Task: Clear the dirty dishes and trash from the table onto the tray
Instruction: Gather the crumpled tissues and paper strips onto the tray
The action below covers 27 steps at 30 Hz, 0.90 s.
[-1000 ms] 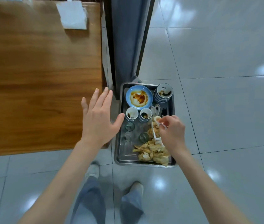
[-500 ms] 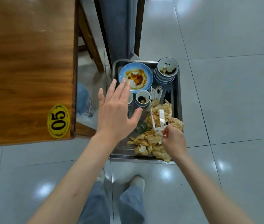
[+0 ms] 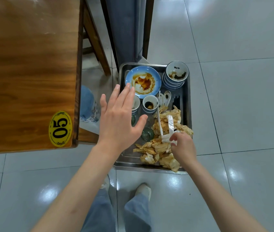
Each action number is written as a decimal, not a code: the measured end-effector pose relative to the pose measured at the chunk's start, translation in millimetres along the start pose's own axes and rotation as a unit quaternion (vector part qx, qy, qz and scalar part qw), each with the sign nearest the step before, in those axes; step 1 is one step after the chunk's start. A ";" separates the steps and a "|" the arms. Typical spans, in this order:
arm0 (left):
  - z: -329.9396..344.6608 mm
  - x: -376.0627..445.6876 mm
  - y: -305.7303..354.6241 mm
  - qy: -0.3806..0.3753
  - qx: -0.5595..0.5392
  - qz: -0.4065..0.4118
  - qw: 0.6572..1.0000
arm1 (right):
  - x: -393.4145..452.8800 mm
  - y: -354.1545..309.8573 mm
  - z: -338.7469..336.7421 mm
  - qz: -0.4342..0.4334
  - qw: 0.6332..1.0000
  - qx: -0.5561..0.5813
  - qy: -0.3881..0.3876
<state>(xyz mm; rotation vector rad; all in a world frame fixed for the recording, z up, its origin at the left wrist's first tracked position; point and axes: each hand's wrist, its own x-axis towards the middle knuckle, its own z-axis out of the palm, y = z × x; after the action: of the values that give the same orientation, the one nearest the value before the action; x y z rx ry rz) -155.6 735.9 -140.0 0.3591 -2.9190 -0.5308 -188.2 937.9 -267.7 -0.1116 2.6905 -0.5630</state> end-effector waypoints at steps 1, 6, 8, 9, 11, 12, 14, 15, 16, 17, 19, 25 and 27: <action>-2.9 0.3 0.5 -0.001 0.000 0.002 1.000 | 0.6 -4.3 -3.3 -0.006 1.000 0.006 0.004; -30.8 7.3 -2.2 0.016 0.001 -0.006 1.000 | 9.3 -41.8 -35.4 -0.041 0.998 0.040 0.036; -47.2 10.0 -8.1 0.026 0.004 -0.021 0.999 | 12.7 -63.2 -53.4 -0.060 0.995 0.058 0.051; -55.6 10.9 -13.3 0.029 0.007 -0.028 0.999 | 13.8 -75.1 -62.8 -0.071 0.994 0.065 0.057; -70.1 11.1 -27.6 0.036 0.009 -0.046 0.998 | 14.3 -99.9 -79.9 -0.091 0.990 0.078 0.070; -78.4 11.2 -36.3 0.039 0.010 -0.059 0.997 | 13.7 -113.8 -87.9 -0.101 0.988 0.085 0.076; -98.1 11.9 -56.4 0.048 0.011 -0.091 0.995 | 11.2 -144.8 -100.8 -0.119 0.985 0.100 0.079; -106.6 12.5 -66.0 0.054 0.010 -0.105 0.993 | 10.0 -159.3 -105.2 -0.128 0.984 0.103 0.073; -114.7 13.8 -76.1 0.057 0.011 -0.117 0.991 | 9.6 -174.3 -108.2 -0.137 0.983 0.105 0.067; -123.2 15.9 -87.2 0.060 0.015 -0.126 0.990 | 9.8 -190.6 -110.5 -0.149 0.981 0.107 0.061; -138.9 21.2 -110.2 0.062 0.024 -0.139 0.988 | 10.0 -224.0 -112.7 -0.174 0.977 0.108 0.056; -177.6 56.6 -184.6 0.058 0.030 -0.140 0.988 | 22.0 -323.1 -101.5 -0.214 0.971 0.097 0.039; -190.1 71.5 -209.5 0.055 0.033 -0.133 0.989 | 29.5 -353.3 -93.4 -0.217 0.971 0.094 0.042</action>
<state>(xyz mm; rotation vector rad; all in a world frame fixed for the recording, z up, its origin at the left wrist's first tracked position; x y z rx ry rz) -144.7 464.8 -32.6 0.7677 -2.8027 -0.4321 -252.2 644.2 -57.8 -0.6487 2.6824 -0.9687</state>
